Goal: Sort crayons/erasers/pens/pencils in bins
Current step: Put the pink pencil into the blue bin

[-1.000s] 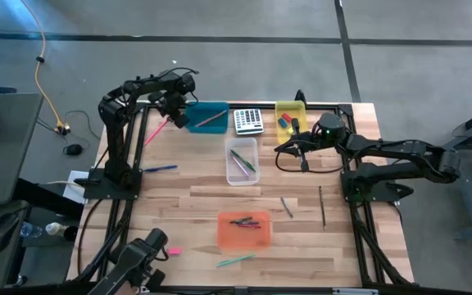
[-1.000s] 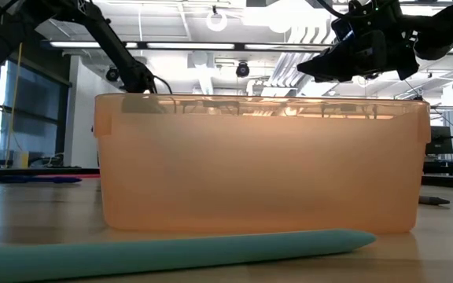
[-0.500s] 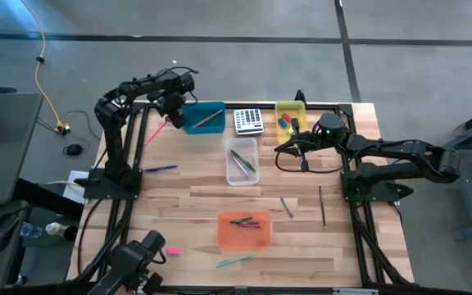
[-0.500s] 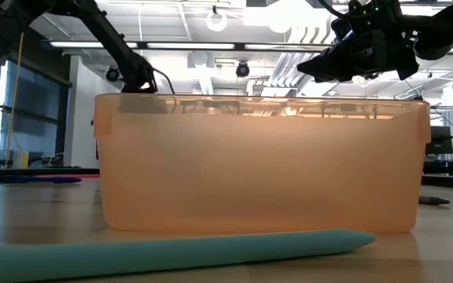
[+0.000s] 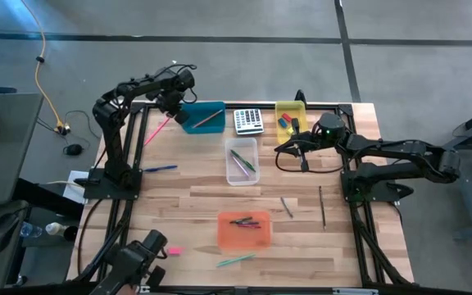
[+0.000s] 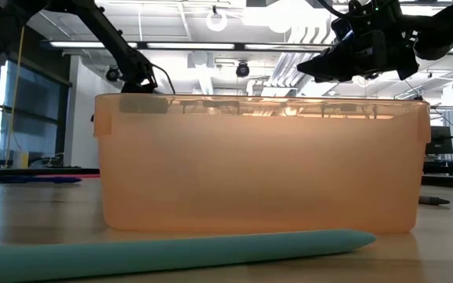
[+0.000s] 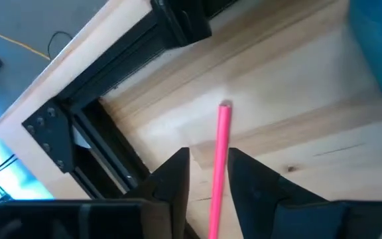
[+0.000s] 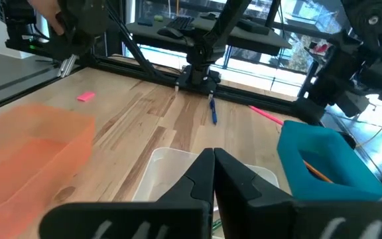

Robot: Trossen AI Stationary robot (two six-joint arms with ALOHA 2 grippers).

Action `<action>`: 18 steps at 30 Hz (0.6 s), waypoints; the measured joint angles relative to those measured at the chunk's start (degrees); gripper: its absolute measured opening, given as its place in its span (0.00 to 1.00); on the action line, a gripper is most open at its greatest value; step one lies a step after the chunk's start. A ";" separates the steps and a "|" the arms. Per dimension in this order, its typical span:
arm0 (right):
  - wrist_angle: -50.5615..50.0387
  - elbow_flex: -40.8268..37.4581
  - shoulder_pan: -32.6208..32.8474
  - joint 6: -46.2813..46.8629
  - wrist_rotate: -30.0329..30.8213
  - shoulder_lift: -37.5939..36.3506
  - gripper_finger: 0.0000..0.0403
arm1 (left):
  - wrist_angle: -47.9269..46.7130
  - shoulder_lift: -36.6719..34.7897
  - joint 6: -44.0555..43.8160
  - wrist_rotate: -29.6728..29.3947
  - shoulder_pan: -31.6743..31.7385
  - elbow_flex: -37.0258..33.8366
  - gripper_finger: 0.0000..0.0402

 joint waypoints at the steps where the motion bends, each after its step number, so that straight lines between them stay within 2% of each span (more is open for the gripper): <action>1: 0.01 0.00 0.00 0.00 0.00 0.00 0.00 | 0.13 0.05 -0.26 -0.04 0.00 0.00 0.22; 5: 0.02 0.00 0.01 -0.01 0.00 0.00 0.00 | 1.91 0.05 -1.57 0.36 -0.08 0.00 0.15; 11: 0.02 0.00 -0.01 -0.09 0.00 0.00 0.00 | 7.30 0.05 -1.37 5.63 -3.74 0.02 0.02; 18: 0.02 0.00 0.00 -0.22 0.00 0.00 0.00 | 13.52 0.05 -1.41 10.38 -7.82 0.02 0.00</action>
